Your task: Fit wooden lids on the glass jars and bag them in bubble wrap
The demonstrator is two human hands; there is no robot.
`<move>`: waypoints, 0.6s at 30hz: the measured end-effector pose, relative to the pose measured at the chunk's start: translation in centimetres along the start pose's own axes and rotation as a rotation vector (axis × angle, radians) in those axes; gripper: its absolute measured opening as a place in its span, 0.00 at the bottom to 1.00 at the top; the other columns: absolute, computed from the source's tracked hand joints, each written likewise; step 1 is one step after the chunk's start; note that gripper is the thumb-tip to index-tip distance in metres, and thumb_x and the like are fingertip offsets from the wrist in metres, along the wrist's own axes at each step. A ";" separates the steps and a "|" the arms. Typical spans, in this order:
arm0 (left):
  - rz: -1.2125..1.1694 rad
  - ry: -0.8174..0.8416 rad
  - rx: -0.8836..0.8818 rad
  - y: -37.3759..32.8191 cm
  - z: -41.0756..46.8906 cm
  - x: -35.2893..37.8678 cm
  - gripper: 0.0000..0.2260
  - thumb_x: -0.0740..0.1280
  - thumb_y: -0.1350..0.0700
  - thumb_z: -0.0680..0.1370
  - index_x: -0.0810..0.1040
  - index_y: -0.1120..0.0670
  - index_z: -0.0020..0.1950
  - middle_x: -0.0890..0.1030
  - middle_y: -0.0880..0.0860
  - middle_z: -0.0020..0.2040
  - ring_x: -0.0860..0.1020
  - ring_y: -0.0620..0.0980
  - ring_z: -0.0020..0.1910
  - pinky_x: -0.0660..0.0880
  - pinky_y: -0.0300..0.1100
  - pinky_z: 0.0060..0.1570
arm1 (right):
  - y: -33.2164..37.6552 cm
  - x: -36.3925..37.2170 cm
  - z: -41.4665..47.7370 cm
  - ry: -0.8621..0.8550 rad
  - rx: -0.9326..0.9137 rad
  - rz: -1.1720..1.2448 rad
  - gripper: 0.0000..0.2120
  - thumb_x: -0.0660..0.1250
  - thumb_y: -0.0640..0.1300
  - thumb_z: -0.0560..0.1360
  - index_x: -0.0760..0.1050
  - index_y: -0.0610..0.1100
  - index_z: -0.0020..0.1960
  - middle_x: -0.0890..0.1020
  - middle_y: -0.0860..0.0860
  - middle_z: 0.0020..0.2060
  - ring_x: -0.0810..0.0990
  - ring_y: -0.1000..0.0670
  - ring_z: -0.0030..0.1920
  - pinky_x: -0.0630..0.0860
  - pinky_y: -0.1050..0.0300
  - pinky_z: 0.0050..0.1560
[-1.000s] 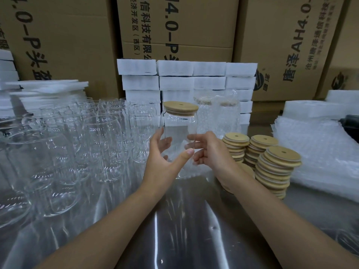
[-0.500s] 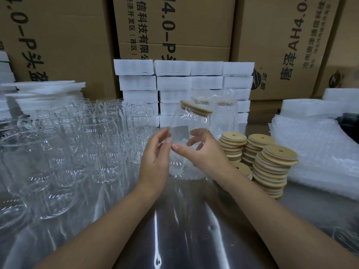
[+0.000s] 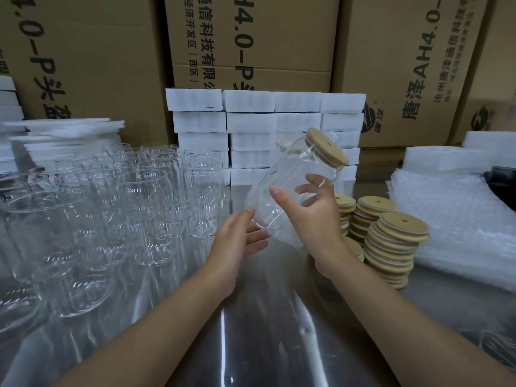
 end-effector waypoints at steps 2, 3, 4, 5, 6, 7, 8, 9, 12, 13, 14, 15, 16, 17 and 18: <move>-0.010 -0.006 -0.008 -0.1 0.1 -0.2 0.06 0.63 0.56 0.80 0.78 0.56 0.47 0.78 0.55 0.36 0.82 0.48 0.34 0.80 0.39 0.35 | -0.1 0.1 0.0 0.002 -0.016 -0.021 0.31 0.76 0.60 0.63 0.65 0.53 0.60 0.75 0.55 0.51 0.76 0.56 0.46 0.72 0.62 0.45; 0.002 -0.019 0.003 -0.2 0.1 -0.3 0.06 0.64 0.57 0.80 0.78 0.57 0.47 0.79 0.55 0.36 0.81 0.48 0.32 0.80 0.38 0.33 | -0.1 0.1 0.0 0.002 -0.024 -0.032 0.31 0.76 0.60 0.63 0.65 0.54 0.59 0.75 0.55 0.51 0.76 0.55 0.46 0.71 0.63 0.44; 0.024 -0.036 0.019 -0.3 0.1 -0.4 0.05 0.64 0.57 0.80 0.78 0.57 0.46 0.79 0.55 0.34 0.81 0.47 0.30 0.79 0.38 0.32 | -0.1 0.0 -0.1 0.002 -0.030 -0.042 0.31 0.76 0.61 0.63 0.65 0.54 0.58 0.75 0.56 0.50 0.75 0.55 0.45 0.71 0.64 0.43; 0.045 -0.053 0.036 -0.3 0.2 -0.5 0.06 0.65 0.58 0.79 0.78 0.57 0.45 0.79 0.54 0.33 0.79 0.46 0.28 0.78 0.38 0.30 | 0.0 0.0 -0.1 0.000 -0.034 -0.049 0.30 0.75 0.61 0.63 0.64 0.55 0.57 0.75 0.56 0.50 0.75 0.56 0.44 0.70 0.64 0.42; 0.060 -0.068 0.054 -0.4 0.2 -0.6 0.06 0.65 0.59 0.79 0.77 0.58 0.44 0.78 0.53 0.31 0.78 0.45 0.26 0.78 0.38 0.28 | 0.0 0.0 -0.1 -0.003 -0.037 -0.052 0.30 0.76 0.61 0.63 0.64 0.55 0.56 0.75 0.56 0.50 0.75 0.56 0.43 0.70 0.64 0.41; 0.072 -0.078 0.075 -0.4 0.2 -0.6 0.05 0.65 0.61 0.79 0.77 0.58 0.44 0.77 0.53 0.31 0.77 0.44 0.25 0.77 0.37 0.27 | 0.0 0.0 -0.1 -0.006 -0.040 -0.054 0.29 0.76 0.61 0.63 0.64 0.56 0.56 0.75 0.56 0.51 0.74 0.56 0.43 0.71 0.64 0.42; 0.086 -0.082 0.099 -0.4 0.2 -0.6 0.05 0.64 0.63 0.79 0.76 0.57 0.45 0.77 0.53 0.31 0.76 0.43 0.24 0.77 0.37 0.27 | -0.1 0.0 -0.1 -0.008 -0.043 -0.061 0.29 0.76 0.61 0.63 0.64 0.55 0.55 0.75 0.55 0.51 0.74 0.56 0.43 0.71 0.63 0.43; 0.106 -0.086 0.125 -0.3 0.2 -0.6 0.06 0.63 0.65 0.79 0.76 0.55 0.47 0.77 0.53 0.31 0.76 0.42 0.24 0.77 0.36 0.27 | -0.1 0.0 -0.1 -0.006 -0.046 -0.070 0.30 0.76 0.60 0.62 0.64 0.55 0.56 0.75 0.55 0.52 0.74 0.56 0.43 0.72 0.61 0.45; 0.187 -0.100 0.220 -0.3 0.0 -0.5 0.11 0.62 0.66 0.78 0.74 0.50 0.49 0.78 0.48 0.30 0.75 0.40 0.25 0.75 0.35 0.26 | -0.1 0.1 -0.2 0.005 -0.055 -0.092 0.31 0.77 0.60 0.62 0.64 0.55 0.57 0.74 0.55 0.52 0.74 0.55 0.45 0.73 0.59 0.47; 0.208 -0.107 0.259 -0.4 0.0 -0.6 0.12 0.61 0.66 0.78 0.73 0.48 0.49 0.78 0.46 0.28 0.74 0.39 0.24 0.74 0.34 0.25 | -0.1 0.2 -0.2 0.009 -0.062 -0.097 0.32 0.77 0.60 0.62 0.64 0.56 0.58 0.74 0.55 0.52 0.74 0.55 0.45 0.73 0.59 0.46; 0.218 -0.115 0.298 -0.6 -0.1 -0.6 0.12 0.61 0.66 0.77 0.73 0.47 0.49 0.77 0.45 0.27 0.73 0.38 0.24 0.73 0.33 0.25 | -0.1 0.2 -0.2 0.013 -0.070 -0.105 0.32 0.77 0.60 0.61 0.64 0.56 0.58 0.74 0.55 0.51 0.74 0.55 0.45 0.72 0.60 0.45; 0.218 -0.120 0.339 -0.8 -0.2 -0.7 0.13 0.60 0.66 0.77 0.73 0.47 0.49 0.76 0.44 0.25 0.72 0.38 0.24 0.72 0.33 0.24 | -0.1 0.2 -0.2 0.015 -0.079 -0.115 0.32 0.77 0.61 0.61 0.64 0.56 0.57 0.74 0.55 0.51 0.73 0.55 0.44 0.71 0.61 0.44; 0.209 -0.121 0.385 -1.0 -0.2 -0.7 0.14 0.59 0.67 0.77 0.74 0.48 0.49 0.75 0.44 0.25 0.71 0.39 0.24 0.71 0.33 0.24 | -0.1 0.2 -0.3 0.017 -0.090 -0.130 0.32 0.77 0.61 0.61 0.64 0.56 0.57 0.74 0.55 0.50 0.73 0.56 0.44 0.70 0.61 0.44; 0.198 -0.115 0.435 -1.2 -0.4 -0.8 0.14 0.59 0.68 0.77 0.74 0.48 0.49 0.74 0.44 0.24 0.70 0.40 0.24 0.70 0.33 0.24 | -0.2 0.2 -0.3 0.020 -0.099 -0.148 0.32 0.77 0.62 0.60 0.64 0.56 0.57 0.74 0.56 0.50 0.73 0.56 0.45 0.70 0.61 0.44; 0.192 -0.102 0.489 -1.3 -0.5 -0.8 0.15 0.59 0.68 0.77 0.75 0.49 0.49 0.74 0.44 0.25 0.70 0.40 0.25 0.70 0.34 0.25 | -0.2 0.3 -0.3 0.025 -0.106 -0.164 0.32 0.77 0.62 0.60 0.64 0.56 0.57 0.74 0.56 0.50 0.73 0.56 0.46 0.70 0.61 0.45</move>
Point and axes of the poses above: each hand's wrist, its own z-axis towards the middle knuckle, its own x-axis out of the palm, y = z × x, the point moved 1 cm from there along z, towards the middle knuckle
